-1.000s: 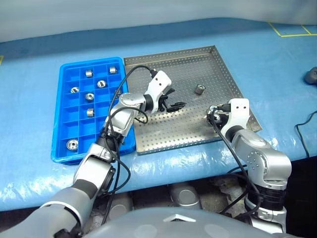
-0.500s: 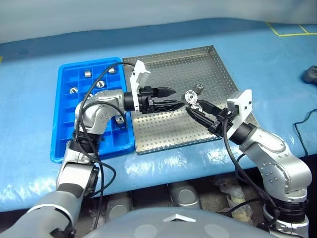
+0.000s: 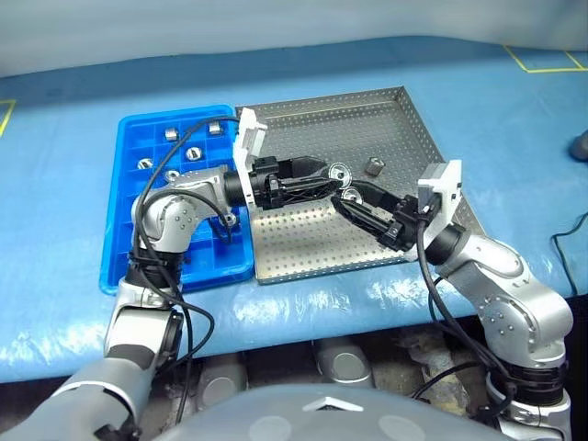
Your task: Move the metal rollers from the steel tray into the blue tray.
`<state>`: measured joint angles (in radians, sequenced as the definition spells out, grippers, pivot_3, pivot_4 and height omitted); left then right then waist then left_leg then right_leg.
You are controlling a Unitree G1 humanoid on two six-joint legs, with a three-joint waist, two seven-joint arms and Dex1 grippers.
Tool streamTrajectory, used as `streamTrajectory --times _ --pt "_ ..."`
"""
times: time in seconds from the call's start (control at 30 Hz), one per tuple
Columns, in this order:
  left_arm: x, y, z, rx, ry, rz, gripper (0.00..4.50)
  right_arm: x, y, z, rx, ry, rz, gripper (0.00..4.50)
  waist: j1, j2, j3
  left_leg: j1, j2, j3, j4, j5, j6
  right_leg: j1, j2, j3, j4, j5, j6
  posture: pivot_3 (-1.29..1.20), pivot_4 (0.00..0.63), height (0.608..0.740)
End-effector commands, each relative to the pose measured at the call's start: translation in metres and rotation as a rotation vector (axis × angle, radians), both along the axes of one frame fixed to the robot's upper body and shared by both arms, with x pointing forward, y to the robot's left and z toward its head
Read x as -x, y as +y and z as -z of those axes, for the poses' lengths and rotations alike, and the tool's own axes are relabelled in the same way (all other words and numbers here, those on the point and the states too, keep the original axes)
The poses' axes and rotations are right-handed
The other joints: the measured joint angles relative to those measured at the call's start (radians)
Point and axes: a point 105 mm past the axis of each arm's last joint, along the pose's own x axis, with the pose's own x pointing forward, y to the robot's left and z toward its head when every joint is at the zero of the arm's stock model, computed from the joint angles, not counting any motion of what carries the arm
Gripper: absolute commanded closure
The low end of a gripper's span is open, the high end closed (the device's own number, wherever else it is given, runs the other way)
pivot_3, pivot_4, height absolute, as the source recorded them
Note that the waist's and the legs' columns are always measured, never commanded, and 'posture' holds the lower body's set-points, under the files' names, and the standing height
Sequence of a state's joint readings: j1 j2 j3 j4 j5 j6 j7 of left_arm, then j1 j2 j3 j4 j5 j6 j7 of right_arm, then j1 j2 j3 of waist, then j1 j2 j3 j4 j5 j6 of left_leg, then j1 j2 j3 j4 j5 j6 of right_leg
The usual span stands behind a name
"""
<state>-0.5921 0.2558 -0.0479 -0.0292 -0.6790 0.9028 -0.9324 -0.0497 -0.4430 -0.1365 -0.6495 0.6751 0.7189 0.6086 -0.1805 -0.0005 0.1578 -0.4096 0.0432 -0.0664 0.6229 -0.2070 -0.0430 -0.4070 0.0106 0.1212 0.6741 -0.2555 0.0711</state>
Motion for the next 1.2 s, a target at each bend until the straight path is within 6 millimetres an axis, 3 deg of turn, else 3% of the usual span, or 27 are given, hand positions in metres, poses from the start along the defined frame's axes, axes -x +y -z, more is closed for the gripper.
streamTrajectory --times 0.03,0.17,0.27,0.43,0.77,0.93,1.2 --pt "0.006 -0.005 -0.008 0.008 -0.049 0.026 0.49 0.006 0.003 -0.017 -0.014 -0.085 -0.017 2.79 0.0 0.0 0.0 0.0 0.0 0.0 0.0 0.0 0.0 0.0 0.0 0.0 0.0 0.0 0.0 -0.17 0.15 0.74" --pt "0.004 -0.007 -0.006 0.005 -0.045 0.017 0.49 0.007 0.003 -0.018 -0.018 -0.088 -0.015 2.79 0.0 0.0 0.0 0.0 0.0 0.0 0.0 0.0 0.0 0.0 0.0 0.0 0.0 0.0 0.0 -0.18 0.15 0.74" --pt "0.0 -0.008 -0.006 0.006 -0.044 -0.01 0.99 0.007 0.003 -0.018 -0.02 -0.09 -0.012 2.79 0.0 0.0 0.0 0.0 0.0 0.0 0.0 0.0 0.0 0.0 0.0 0.0 0.0 0.0 0.0 -0.18 0.15 0.74" --pt "-0.002 -0.01 -0.004 0.004 -0.039 -0.023 2.59 0.007 0.003 -0.018 -0.021 -0.089 -0.01 2.79 0.0 0.0 0.0 0.0 0.0 0.0 0.0 0.0 0.0 0.0 0.0 0.0 0.0 0.0 0.0 -0.17 0.15 0.74" --pt "-0.005 -0.012 0.002 -0.024 -0.022 -0.046 2.59 0.006 0.001 -0.014 0.031 -0.089 0.011 2.79 0.001 0.0 0.0 0.0 0.0 0.0 0.0 0.0 0.0 0.0 0.0 0.0 0.0 0.0 0.0 -0.17 0.15 0.74" --pt "-0.007 -0.016 0.007 -0.036 0.02 -0.081 2.59 -0.003 -0.006 0.01 0.338 -0.103 0.083 2.79 0.0 0.0 0.0 0.0 -0.001 0.0 0.0 0.0 0.0 0.0 0.0 0.0 0.0 0.0 0.0 -0.18 0.15 0.74" --pt "-0.007 -0.019 0.011 -0.01 0.083 -0.139 2.59 -0.007 -0.012 0.028 0.67 -0.168 0.111 2.79 0.005 -0.001 0.0 -0.001 -0.001 0.0 0.0 0.0 0.0 -0.001 0.0 0.001 0.0 0.0 0.0 -0.17 0.15 0.74"
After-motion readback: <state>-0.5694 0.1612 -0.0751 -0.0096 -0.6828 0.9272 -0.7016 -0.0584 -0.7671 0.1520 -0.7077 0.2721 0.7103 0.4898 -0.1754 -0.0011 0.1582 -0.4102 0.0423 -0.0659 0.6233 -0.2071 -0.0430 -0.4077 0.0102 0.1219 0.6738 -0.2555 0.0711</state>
